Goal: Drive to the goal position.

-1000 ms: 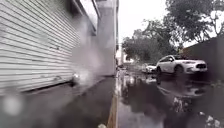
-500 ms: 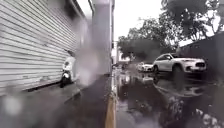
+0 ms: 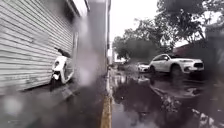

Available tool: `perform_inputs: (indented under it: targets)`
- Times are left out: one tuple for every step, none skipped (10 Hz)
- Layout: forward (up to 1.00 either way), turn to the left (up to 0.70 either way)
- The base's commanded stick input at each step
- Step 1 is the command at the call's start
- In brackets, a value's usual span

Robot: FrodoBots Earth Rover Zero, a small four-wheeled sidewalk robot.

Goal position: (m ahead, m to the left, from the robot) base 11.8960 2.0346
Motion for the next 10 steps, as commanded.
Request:
perform_inputs:
  targets:
    - [1.0,-0.4]
    - [1.0,-0.4]
    - [1.0,-0.4]
    - [1.0,-0.4]
    - [1.0,-0.4]
    - [1.0,-0.4]
    - [1.0,-0.4]
    - [1.0,-0.4]
    - [1.0,-0.4]
    - [1.0,-0.4]
